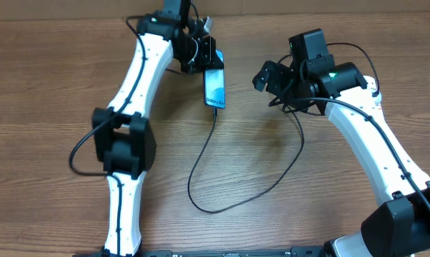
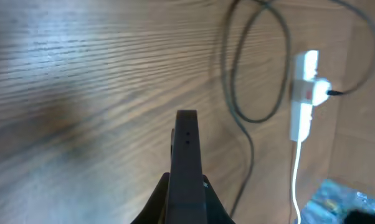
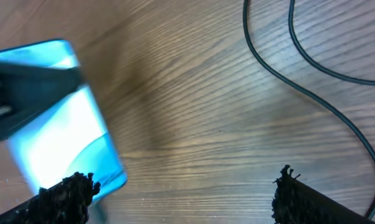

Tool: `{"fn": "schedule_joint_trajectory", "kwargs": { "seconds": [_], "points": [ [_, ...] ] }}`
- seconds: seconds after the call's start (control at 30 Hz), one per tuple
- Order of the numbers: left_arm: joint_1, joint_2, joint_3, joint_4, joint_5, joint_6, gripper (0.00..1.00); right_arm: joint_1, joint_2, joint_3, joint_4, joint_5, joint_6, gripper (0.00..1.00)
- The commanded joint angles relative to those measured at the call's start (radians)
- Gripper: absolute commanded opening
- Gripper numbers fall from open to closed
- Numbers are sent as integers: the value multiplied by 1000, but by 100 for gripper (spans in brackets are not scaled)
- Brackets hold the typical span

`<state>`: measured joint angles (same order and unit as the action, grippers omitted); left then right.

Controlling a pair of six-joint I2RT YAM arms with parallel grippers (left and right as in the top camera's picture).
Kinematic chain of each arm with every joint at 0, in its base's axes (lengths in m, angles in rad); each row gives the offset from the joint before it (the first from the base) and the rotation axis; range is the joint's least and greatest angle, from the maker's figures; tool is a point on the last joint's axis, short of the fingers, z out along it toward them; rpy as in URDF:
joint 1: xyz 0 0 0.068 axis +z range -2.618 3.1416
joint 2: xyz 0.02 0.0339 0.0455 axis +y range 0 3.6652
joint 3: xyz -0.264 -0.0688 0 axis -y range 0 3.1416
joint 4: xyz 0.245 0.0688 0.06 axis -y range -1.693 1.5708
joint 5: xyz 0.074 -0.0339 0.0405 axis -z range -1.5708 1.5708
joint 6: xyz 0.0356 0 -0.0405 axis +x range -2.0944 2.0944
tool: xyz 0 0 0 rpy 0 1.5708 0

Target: Plug charger to phone and switch on socket

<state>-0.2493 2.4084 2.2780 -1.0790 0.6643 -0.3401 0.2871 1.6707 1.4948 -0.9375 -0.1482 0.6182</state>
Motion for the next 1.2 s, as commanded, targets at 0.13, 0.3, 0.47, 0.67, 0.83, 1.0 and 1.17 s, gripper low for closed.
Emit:
{"fn": "schedule_joint_trajectory", "kwargs": {
  "seconds": [0.13,0.3,0.47,0.67,0.83,1.0,1.17],
  "points": [
    [-4,135,-7,67,183,-83,4,0,-21,11,-4,17,3,95],
    [-14,188,-7,62,169,-87,4,0,-21,11,0,18,2,95],
    [-28,204,-8,67,74,-114,4,0,-21,10,0,18,2,95],
    [-54,204,-8,83,-18,-143,4,0,-21,10,0,24,1,95],
    [-76,204,-8,101,-82,-158,4,0,-21,10,0,32,-11,95],
    [-97,204,-8,102,-144,-159,4,0,-21,10,0,36,-18,95],
    [-100,204,-8,105,-152,-159,4,0,-21,10,0,36,-18,95]
  ]
}}
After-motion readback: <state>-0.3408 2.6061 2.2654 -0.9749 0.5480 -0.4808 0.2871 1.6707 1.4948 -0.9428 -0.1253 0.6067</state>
